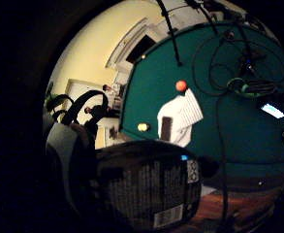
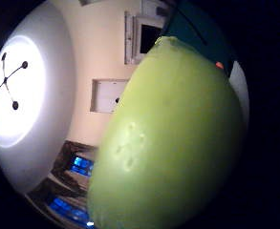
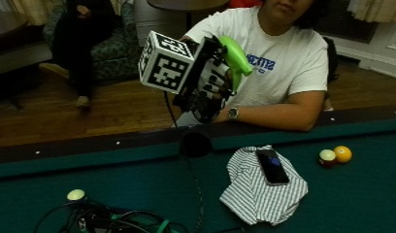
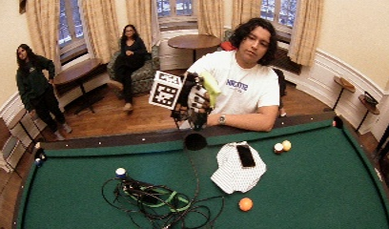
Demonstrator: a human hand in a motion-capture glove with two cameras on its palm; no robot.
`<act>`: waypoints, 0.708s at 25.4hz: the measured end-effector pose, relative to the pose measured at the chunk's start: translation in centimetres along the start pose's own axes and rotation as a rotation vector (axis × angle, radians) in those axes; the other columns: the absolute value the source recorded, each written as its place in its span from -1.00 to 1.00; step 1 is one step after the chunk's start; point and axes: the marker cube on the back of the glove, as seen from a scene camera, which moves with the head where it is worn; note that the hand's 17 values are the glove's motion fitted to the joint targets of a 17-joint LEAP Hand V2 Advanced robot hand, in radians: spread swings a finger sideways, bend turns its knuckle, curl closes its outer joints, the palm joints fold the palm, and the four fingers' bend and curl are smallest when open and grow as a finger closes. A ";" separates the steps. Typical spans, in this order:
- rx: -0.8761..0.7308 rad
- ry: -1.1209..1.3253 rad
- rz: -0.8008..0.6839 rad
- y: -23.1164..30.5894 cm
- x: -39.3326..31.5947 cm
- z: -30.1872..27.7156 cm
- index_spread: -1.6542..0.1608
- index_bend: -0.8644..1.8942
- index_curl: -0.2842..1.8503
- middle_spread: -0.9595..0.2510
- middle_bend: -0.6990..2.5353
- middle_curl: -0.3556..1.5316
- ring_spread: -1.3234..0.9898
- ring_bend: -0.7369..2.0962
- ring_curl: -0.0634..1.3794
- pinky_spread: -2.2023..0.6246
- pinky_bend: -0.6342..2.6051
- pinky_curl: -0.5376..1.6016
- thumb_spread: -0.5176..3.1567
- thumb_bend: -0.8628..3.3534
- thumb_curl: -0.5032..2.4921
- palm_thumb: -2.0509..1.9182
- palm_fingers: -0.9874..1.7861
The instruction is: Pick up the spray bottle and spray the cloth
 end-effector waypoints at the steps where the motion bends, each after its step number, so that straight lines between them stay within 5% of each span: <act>1: -0.036 0.017 0.031 -0.6 -0.2 0.5 0.54 -0.08 -0.24 0.34 -0.12 -0.02 -0.02 0.05 -0.24 0.37 -0.33 -0.10 -0.46 -0.59 -0.22 0.51 0.72; 18: -0.482 0.383 0.576 -6.2 9.6 13.7 0.54 -0.09 -0.19 0.34 -0.10 -0.02 -0.03 0.06 -0.22 0.36 -0.31 -0.09 -0.49 -0.60 -0.17 0.52 0.70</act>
